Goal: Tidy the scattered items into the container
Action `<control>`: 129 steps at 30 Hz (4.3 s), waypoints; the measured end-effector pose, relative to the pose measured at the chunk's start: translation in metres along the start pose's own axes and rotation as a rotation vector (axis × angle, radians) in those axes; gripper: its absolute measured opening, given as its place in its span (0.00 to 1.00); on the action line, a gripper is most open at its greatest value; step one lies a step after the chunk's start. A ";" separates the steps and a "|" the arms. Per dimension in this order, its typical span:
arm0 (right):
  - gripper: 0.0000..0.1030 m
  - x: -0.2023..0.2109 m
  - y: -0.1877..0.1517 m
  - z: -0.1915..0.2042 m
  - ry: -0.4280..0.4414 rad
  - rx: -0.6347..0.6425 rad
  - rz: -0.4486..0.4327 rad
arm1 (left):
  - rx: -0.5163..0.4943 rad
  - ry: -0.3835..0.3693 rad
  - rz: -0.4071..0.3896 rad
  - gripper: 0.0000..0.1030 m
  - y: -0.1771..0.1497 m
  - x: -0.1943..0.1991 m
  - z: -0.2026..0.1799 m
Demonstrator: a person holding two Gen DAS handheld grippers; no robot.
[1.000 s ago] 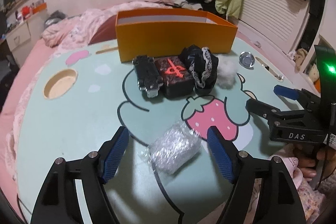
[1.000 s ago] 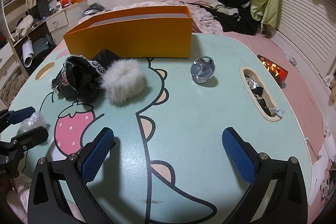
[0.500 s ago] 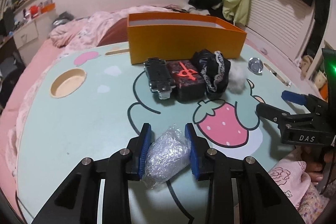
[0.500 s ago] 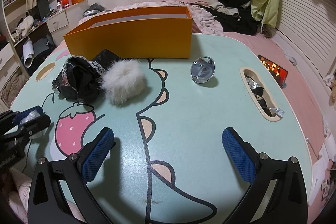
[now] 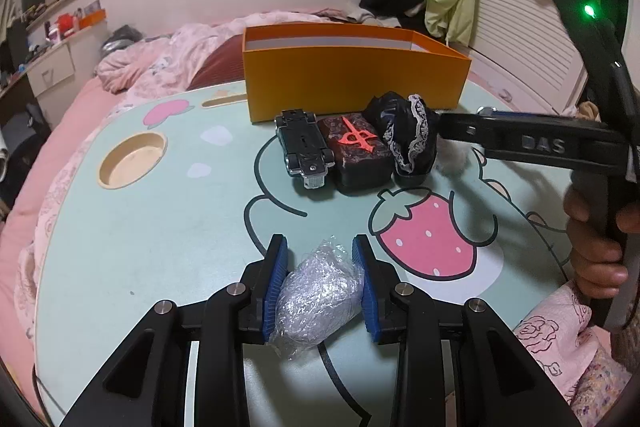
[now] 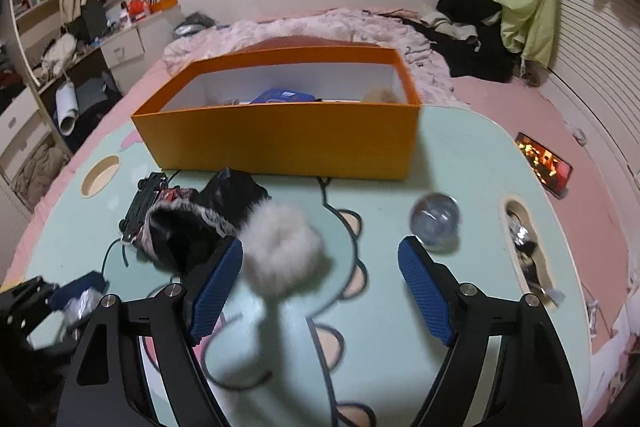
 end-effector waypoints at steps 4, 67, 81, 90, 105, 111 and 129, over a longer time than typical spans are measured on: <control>0.34 -0.020 -0.010 0.010 -0.033 0.087 0.063 | 0.002 -0.003 -0.001 0.31 0.000 0.000 0.000; 0.32 0.020 0.075 0.014 0.149 -0.039 -0.069 | 0.049 -0.103 -0.094 0.30 0.182 -0.022 0.043; 0.68 -0.012 0.087 -0.010 0.050 -0.183 -0.024 | 0.124 -0.032 -0.049 0.88 0.152 -0.031 0.056; 0.73 0.030 0.013 -0.013 -0.001 -0.040 -0.038 | 0.030 -0.007 0.039 0.96 0.048 0.009 0.005; 1.00 0.014 -0.047 -0.030 -0.089 0.012 0.076 | 0.020 0.046 0.126 1.00 0.000 -0.019 0.001; 1.00 0.011 -0.048 -0.031 -0.074 0.023 0.073 | 0.018 0.044 0.128 1.00 0.000 -0.020 0.004; 1.00 0.008 -0.054 -0.023 -0.055 0.044 0.066 | 0.017 0.046 0.125 1.00 0.000 -0.022 0.004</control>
Point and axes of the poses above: each gripper's, at about its wrist camera, not at the fingertips, and x roughly against the way its jaws point, z to its left, y to its top, the point moved 9 cm from there along -x, roughly the way its jaws point, and after that the axes turned 15 degrees about -x, right-handed, at the moved point
